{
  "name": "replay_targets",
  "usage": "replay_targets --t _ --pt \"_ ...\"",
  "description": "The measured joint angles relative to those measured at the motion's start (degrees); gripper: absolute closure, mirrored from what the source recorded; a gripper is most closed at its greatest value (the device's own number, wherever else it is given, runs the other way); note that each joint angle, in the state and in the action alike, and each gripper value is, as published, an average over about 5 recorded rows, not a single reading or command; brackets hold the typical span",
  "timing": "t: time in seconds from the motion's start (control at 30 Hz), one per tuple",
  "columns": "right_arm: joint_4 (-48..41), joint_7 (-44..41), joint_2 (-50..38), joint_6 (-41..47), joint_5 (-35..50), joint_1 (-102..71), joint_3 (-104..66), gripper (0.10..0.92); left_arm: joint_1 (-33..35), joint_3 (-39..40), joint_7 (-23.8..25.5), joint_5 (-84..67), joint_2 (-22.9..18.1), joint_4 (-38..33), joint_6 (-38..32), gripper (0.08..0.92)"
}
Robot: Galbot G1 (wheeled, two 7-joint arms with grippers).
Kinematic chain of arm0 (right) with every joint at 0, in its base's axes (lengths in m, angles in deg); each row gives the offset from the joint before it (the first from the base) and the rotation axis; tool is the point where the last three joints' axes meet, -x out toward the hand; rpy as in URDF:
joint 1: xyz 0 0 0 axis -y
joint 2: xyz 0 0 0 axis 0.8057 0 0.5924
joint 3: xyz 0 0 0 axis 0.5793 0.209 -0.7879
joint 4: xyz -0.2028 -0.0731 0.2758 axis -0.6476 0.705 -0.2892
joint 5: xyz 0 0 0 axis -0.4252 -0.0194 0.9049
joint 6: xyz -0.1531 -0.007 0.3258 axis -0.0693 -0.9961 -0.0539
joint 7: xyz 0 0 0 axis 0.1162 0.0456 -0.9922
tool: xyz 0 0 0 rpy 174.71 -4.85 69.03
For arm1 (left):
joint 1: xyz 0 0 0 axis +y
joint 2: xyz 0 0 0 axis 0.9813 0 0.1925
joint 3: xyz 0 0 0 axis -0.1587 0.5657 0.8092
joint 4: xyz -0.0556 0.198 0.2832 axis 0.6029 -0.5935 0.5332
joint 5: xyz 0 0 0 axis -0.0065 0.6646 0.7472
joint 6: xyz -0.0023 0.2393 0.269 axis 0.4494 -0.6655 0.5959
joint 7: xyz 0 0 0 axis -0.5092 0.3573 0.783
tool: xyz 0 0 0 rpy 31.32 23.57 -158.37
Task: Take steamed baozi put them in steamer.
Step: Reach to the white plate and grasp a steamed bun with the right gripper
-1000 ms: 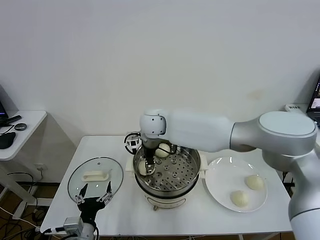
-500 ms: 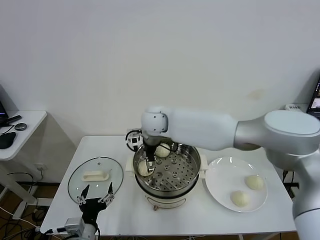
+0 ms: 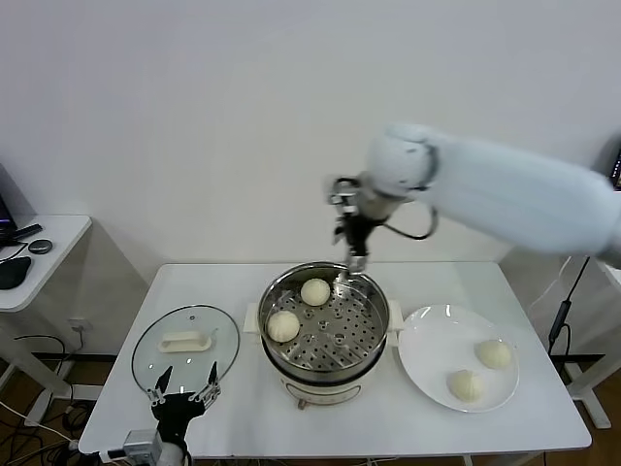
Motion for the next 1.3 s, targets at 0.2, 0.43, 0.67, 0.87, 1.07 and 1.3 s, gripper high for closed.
replay_targets --t 0.2,0.43,0.67,0.87,1.07,1.3 --pt "4.29 -2.94 -11.50 -4.07 -5.05 -1.53 0.41 0.203 0.89 0.03 -0.16 0.57 -0.17 0.03 -0.16 0.177" --pt "5.69 -5.40 -20.33 -9.56 -13.03 -12.74 -5.21 0.203 1.95 0.16 -0.14 1.38 -0.52 0.08 -0.25 0.177" --pt "4.78 -7.44 -23.14 -13.79 -20.28 -26.94 -13.87 0.203 3.07 0.21 -0.31 2.30 -1.11 0.54 -0.50 0.177" --pt "2.21 -7.80 -22.74 -16.06 -25.52 -35.56 -19.09 0.203 3.26 -0.01 -0.30 2.71 -1.27 1.21 -0.57 0.177" --pt "-1.07 -8.41 -21.23 -17.69 -29.31 -40.83 -22.45 0.203 2.71 -0.07 -0.20 3.03 -1.23 2.14 -0.56 0.177" --pt "-3.55 -8.93 -19.39 -18.74 -31.38 -44.18 -24.04 0.203 2.07 -0.01 -0.11 3.15 -1.46 3.23 -0.55 0.177"
